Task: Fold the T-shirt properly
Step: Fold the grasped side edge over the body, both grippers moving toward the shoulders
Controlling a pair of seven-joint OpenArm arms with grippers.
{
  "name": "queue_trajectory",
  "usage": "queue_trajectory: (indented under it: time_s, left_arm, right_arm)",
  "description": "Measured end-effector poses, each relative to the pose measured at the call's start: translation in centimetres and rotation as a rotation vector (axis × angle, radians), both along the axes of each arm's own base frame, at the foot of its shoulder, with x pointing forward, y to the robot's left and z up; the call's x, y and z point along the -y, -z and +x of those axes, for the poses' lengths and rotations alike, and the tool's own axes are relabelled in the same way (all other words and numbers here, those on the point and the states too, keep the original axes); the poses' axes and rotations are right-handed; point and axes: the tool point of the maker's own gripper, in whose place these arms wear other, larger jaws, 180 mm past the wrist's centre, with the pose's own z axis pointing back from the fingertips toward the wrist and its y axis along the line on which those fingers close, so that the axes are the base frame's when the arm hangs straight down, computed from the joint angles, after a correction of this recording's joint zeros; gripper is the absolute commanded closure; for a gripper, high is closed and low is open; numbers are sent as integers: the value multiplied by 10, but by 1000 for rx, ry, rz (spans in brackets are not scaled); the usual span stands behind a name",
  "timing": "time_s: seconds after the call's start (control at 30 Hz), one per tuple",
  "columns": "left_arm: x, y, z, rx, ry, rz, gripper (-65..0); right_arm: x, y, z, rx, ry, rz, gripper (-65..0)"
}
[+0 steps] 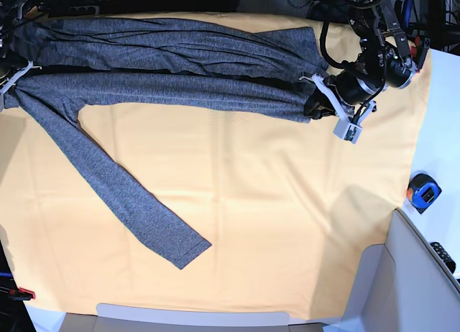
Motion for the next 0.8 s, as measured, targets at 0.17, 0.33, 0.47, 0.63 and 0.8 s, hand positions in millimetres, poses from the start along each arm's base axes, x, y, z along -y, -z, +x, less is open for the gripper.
queue_trajectory:
  time_s: [0.17, 0.33, 0.47, 0.63, 0.8]
  left_arm:
    - [1, 1, -13, -14, 7, 14, -2]
    - [0, 7, -21, -39, -1, 13, -2]
    - [-3, 13, -29, -68, 2, 22, -2]
    - [-7, 13, -29, -67, 10, 38, -4]
    - [-6, 19, -39, -97, 13, 39, -91]
  right_arm:
    - [0, 3, -6, -16, -2, -2, 0]
    - [-3, 21, -17, -53, 17, 33, 0]
    - [1, 44, -33, -127, 55, 60, 0]
    - [-1, 54, -35, -126, 77, 91, 0]
    - [-1, 54, -35, -125, 76, 91, -1]
